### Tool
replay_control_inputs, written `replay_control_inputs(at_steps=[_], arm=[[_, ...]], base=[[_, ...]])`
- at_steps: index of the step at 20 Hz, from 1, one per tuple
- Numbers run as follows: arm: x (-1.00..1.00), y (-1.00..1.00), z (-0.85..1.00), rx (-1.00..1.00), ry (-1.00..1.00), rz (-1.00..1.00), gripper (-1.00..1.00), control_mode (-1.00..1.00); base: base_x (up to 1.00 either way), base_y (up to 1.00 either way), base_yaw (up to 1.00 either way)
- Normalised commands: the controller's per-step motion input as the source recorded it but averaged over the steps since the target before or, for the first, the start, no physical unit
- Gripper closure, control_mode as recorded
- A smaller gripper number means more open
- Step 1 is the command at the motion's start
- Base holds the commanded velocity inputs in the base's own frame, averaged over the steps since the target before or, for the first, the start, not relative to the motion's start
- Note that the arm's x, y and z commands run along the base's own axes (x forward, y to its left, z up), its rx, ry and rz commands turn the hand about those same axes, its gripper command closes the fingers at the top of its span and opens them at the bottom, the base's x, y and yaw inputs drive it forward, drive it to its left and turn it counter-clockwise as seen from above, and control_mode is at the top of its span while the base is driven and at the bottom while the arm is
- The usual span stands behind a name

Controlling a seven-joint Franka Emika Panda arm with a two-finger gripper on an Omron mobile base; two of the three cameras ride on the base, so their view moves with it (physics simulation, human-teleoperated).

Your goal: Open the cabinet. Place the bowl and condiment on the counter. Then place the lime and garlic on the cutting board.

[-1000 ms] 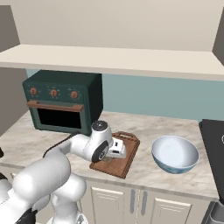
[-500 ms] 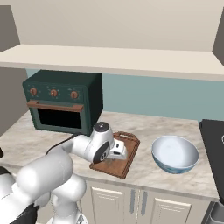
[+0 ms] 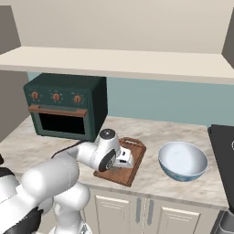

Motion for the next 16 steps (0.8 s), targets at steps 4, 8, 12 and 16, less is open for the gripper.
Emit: replay_control_inputs(at_steps=[4,8,12,16], arm=[[0.00,0.00,-0.19,0.00,0.00,-0.01,1.00,-1.00],[0.01,0.00,-0.18,0.00,0.00,-0.01,1.00,-1.00],[0.02,0.00,-0.19,0.00,0.00,-0.01,1.00,-1.00],[0.03,0.00,-0.16,0.00,0.00,-0.01,1.00,-1.00]], base=[[0.00,0.00,0.00],[0.00,0.00,0.00],[0.00,0.00,0.00],[0.00,0.00,0.00]])
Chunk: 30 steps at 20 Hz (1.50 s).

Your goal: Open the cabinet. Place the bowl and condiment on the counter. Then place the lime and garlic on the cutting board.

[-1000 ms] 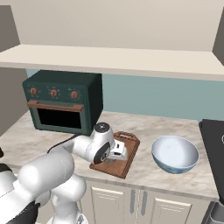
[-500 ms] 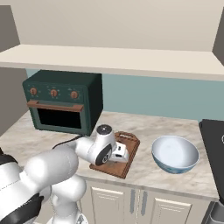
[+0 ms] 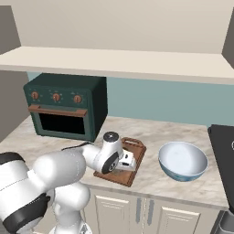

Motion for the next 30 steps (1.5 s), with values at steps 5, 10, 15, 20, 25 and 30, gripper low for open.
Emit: replay_control_inputs(at_steps=[5,10,15,20,25,30], arm=[[0.10,0.00,-0.14,0.00,0.00,-0.02,1.00,-1.00],[0.07,0.04,-0.18,-0.01,0.00,-0.02,-1.00,-1.00],[0.01,0.15,-0.02,0.00,-0.01,-0.04,-1.00,-1.00],[0.00,0.15,0.21,0.00,-0.02,-0.06,-1.00,-1.00],[0.00,0.09,0.53,0.00,0.00,-0.07,-1.00,-1.00],[-0.03,0.00,0.47,0.00,0.00,-0.06,-1.00,-1.00]], base=[[0.00,0.00,0.00],[0.00,0.00,0.00],[0.00,0.00,0.00],[0.00,0.00,0.00],[0.00,0.00,0.00],[0.00,0.00,0.00]])
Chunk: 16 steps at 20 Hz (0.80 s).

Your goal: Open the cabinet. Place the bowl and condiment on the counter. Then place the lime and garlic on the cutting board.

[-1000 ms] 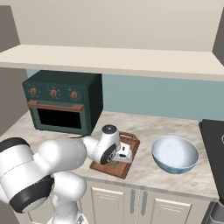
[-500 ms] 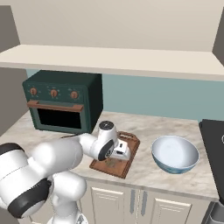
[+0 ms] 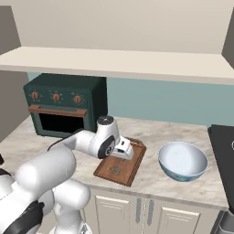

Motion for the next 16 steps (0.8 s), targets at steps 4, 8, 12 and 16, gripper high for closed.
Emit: replay_control_inputs(at_steps=[4,8,12,16], arm=[[-0.11,0.00,0.40,0.00,0.00,-0.04,-1.00,-1.00],[-0.25,0.00,0.53,0.00,-0.03,-0.03,-1.00,-1.00],[-0.33,0.05,0.54,0.00,-0.06,-0.04,-1.00,-1.00],[-0.31,0.21,0.35,0.00,-0.11,-0.02,-1.00,-1.00]], base=[[0.00,0.00,0.00],[0.00,0.00,0.00],[0.00,0.00,0.00],[0.00,0.00,0.00]])
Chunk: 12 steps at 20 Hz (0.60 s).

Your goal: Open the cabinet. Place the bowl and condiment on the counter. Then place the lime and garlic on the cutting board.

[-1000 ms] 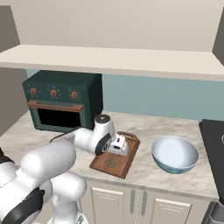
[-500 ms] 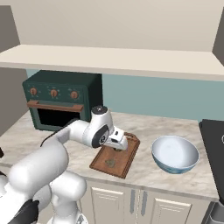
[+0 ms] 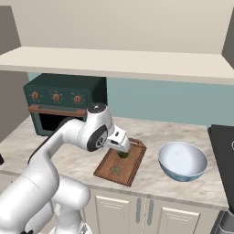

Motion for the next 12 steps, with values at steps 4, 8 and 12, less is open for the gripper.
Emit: replay_control_inputs(at_steps=[4,8,12], arm=[[-0.34,0.27,0.31,0.00,-0.16,-0.01,-1.00,-1.00],[-0.30,0.26,0.48,0.00,-0.19,-0.02,-1.00,-1.00],[-0.31,0.22,0.63,0.00,-0.16,-0.01,-1.00,-1.00]], base=[[0.00,0.00,0.00],[0.00,0.00,0.00],[0.00,0.00,0.00]])
